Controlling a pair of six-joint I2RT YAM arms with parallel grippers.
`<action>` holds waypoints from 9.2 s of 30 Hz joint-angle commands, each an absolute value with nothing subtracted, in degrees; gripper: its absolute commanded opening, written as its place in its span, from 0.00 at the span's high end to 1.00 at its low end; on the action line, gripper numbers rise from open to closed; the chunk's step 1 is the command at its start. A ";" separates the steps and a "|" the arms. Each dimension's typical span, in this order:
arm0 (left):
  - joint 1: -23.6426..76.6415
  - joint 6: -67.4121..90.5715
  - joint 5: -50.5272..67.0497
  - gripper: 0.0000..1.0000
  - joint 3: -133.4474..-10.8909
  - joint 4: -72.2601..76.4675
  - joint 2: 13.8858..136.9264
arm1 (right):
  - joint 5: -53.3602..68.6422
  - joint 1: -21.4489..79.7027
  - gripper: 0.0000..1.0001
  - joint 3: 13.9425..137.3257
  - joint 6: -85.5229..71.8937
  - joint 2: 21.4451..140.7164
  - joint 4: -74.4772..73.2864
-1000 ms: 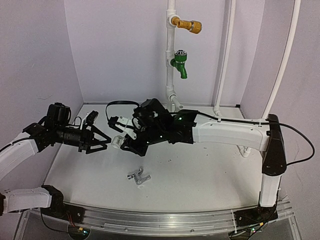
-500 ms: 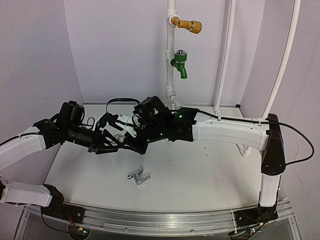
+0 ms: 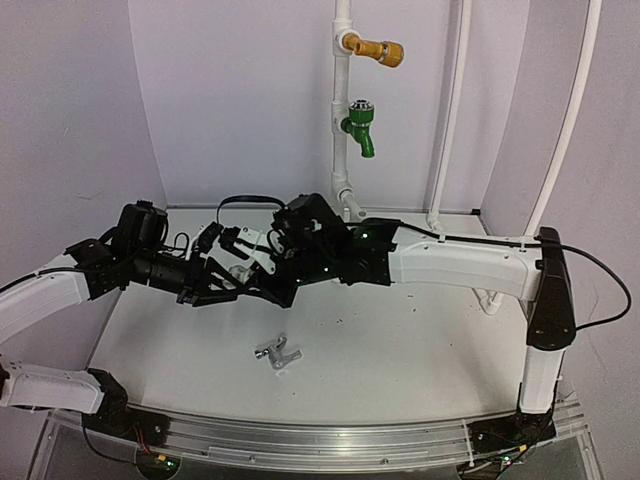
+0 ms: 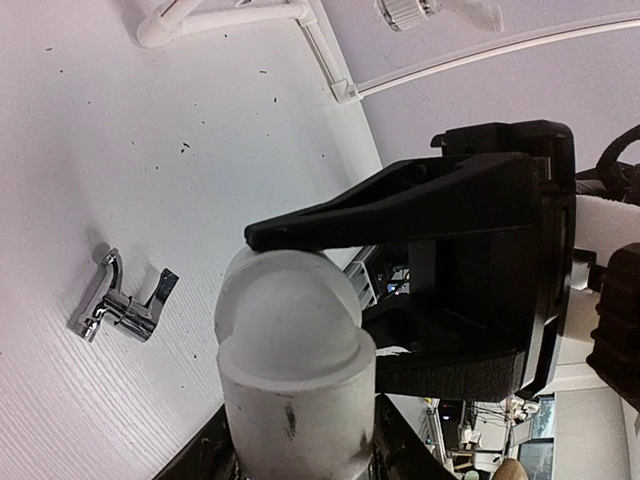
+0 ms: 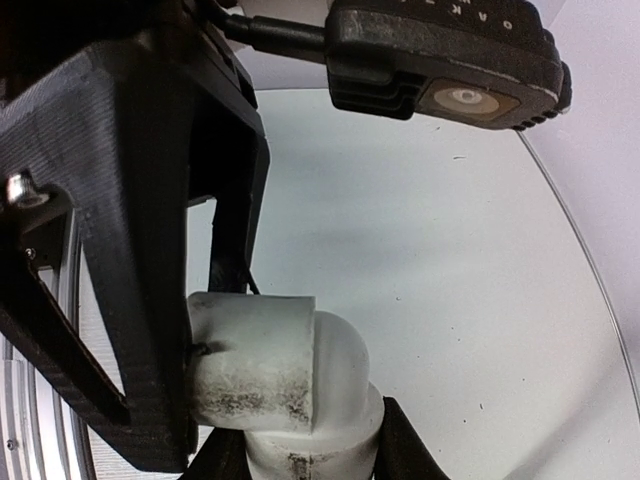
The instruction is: Install the water faucets
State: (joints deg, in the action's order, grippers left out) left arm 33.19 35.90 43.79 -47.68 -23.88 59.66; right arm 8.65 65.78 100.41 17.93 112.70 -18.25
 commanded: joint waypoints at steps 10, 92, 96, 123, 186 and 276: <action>33.06 38.99 37.62 0.56 -51.08 -15.66 57.14 | 8.79 66.97 0.84 98.77 15.73 109.43 -16.01; 33.45 25.56 0.79 0.96 -69.14 -38.60 86.57 | 11.39 66.27 0.02 73.40 31.05 84.45 -29.02; 33.49 25.66 -3.06 0.93 -67.12 -34.48 90.95 | 12.39 66.10 0.02 72.17 30.56 83.77 -29.97; 48.71 6.87 2.81 0.83 -74.72 -28.13 106.43 | 24.23 55.86 0.02 68.52 32.41 74.17 -35.51; 68.28 1.58 -0.04 0.00 -96.25 -40.98 118.05 | 27.21 37.30 0.02 66.00 22.70 60.07 -36.12; 49.04 45.29 -3.53 0.53 -57.66 -9.92 65.21 | 17.00 60.08 0.19 92.07 10.74 93.09 -19.42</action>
